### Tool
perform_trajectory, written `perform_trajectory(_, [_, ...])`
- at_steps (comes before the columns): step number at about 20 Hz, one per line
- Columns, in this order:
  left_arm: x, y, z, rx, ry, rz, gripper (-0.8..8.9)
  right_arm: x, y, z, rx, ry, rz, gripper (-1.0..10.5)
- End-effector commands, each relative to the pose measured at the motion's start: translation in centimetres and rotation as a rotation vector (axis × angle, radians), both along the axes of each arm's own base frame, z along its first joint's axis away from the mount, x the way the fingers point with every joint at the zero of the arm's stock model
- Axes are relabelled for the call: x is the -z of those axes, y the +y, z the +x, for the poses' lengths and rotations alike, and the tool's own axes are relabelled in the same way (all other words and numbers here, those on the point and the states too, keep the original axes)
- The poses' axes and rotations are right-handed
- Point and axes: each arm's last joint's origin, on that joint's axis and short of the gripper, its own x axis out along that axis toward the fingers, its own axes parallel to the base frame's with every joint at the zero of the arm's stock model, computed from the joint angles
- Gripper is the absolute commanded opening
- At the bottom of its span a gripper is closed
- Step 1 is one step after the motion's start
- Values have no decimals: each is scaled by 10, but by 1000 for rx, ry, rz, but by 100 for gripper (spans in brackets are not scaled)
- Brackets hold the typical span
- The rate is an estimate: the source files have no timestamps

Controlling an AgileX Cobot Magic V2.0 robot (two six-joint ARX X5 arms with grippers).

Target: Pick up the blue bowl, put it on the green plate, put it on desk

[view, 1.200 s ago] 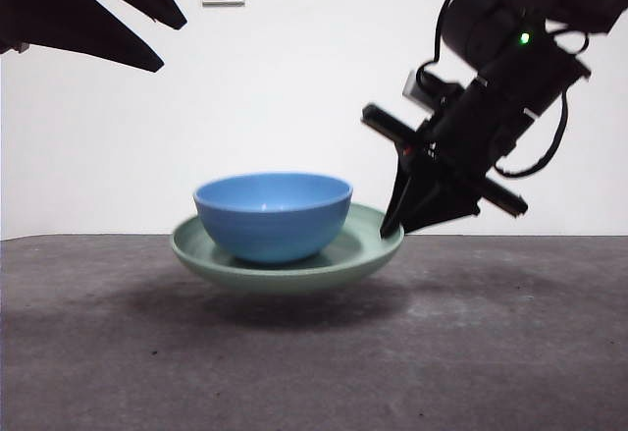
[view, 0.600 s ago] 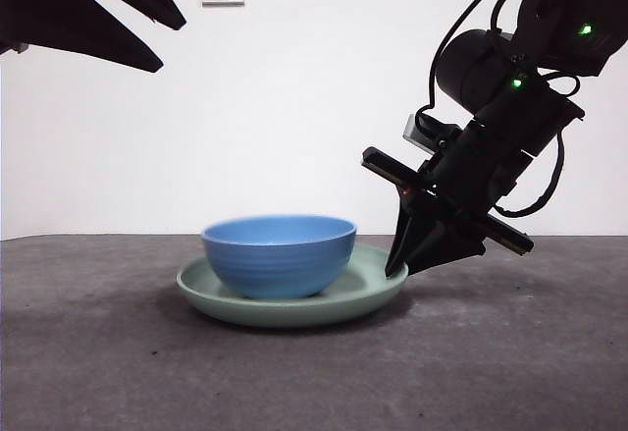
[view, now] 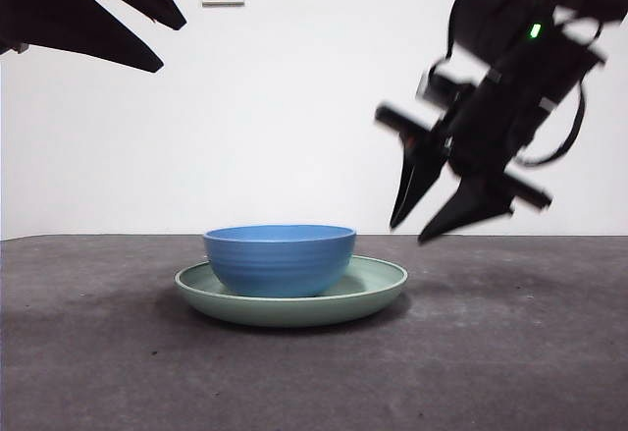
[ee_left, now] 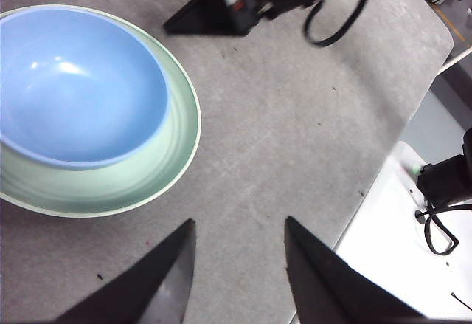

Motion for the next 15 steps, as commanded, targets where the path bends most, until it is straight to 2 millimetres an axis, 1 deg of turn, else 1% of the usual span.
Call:
perform_trajectory(1, [-3,-2,1,16,-20,-5,191,-21,-4,-8,-41,-63,-18,166])
perform_trajectory(4, [-3,-2,1,16,-21,-5,191,-59,-14,-34,-108,-151,-39,166])
perform_trajectory(8, [-3,-2,1,16,-21,-5,191,-98,-29,-76,-209,-223,-38,166])
perform_trajectory(11, [-3,-2,1,16,-20,-5,191,-116,-41,-107,-278,-243,-30,166])
perform_trajectory(15, [-3,-2,1,16,-20,-5,191,-124,-49,-133,-357,-232,-22,166])
